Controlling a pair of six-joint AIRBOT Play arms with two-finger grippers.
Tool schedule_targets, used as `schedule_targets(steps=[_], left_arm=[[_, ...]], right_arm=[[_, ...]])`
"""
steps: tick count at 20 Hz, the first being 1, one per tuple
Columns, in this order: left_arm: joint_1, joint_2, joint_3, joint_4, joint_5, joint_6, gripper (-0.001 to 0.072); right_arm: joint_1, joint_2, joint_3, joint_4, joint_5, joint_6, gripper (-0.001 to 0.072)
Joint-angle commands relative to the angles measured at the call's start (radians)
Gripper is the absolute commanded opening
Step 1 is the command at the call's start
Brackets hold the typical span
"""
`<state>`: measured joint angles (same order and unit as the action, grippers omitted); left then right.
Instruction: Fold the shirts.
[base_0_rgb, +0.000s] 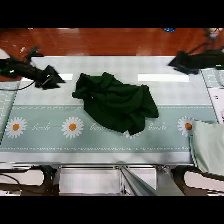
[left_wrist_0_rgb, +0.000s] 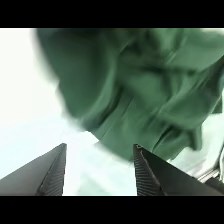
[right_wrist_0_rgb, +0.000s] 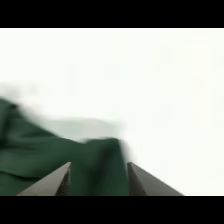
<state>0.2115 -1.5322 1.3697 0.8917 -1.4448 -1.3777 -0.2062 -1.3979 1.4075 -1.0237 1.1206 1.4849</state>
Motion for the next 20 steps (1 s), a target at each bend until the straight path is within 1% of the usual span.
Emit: schedule_targets(steps=[1,3,4,6,8,11,15,17,20], left_arm=[[0.022,0.169,-0.281,0.026,0.041,-0.002,0.0509],[-0.064,0.287,-0.572,-0.155,0.132,0.158,0.0509],[-0.115,0.33,-0.696,-0.239,0.179,0.192,0.0509],[-0.211,0.377,-0.891,-0.399,0.316,0.192,0.0509],[-0.306,0.37,-0.989,-0.546,0.447,0.199,0.0509],[-0.49,0.36,-1.001,-0.6,0.628,0.176,0.0508],[-0.666,0.325,-0.978,-0.762,0.85,0.161,0.0508],[-0.724,0.283,-0.951,-0.799,0.9,0.162,0.0507],[-0.752,0.205,-0.872,-0.787,0.893,0.164,0.0504]], right_arm=[[-0.145,0.123,-0.136,-0.128,0.1,0.001,0.0409],[-0.153,0.243,-0.399,-0.158,0.042,-0.015,0.0408],[-0.153,0.308,-0.537,-0.139,0.001,-0.027,0.0409],[-0.153,0.424,-0.735,-0.096,-0.072,-0.034,0.0408],[-0.153,0.5,-0.84,-0.045,-0.092,-0.041,0.0409],[-0.153,0.542,-0.888,-0.029,-0.082,-0.057,0.0409],[-0.153,0.542,-0.888,-0.016,-0.086,-0.057,0.0409],[-0.153,0.542,-0.888,-0.006,-0.087,-0.058,0.0409],[-0.153,0.541,-0.888,-0.003,-0.091,-0.058,0.0408]])
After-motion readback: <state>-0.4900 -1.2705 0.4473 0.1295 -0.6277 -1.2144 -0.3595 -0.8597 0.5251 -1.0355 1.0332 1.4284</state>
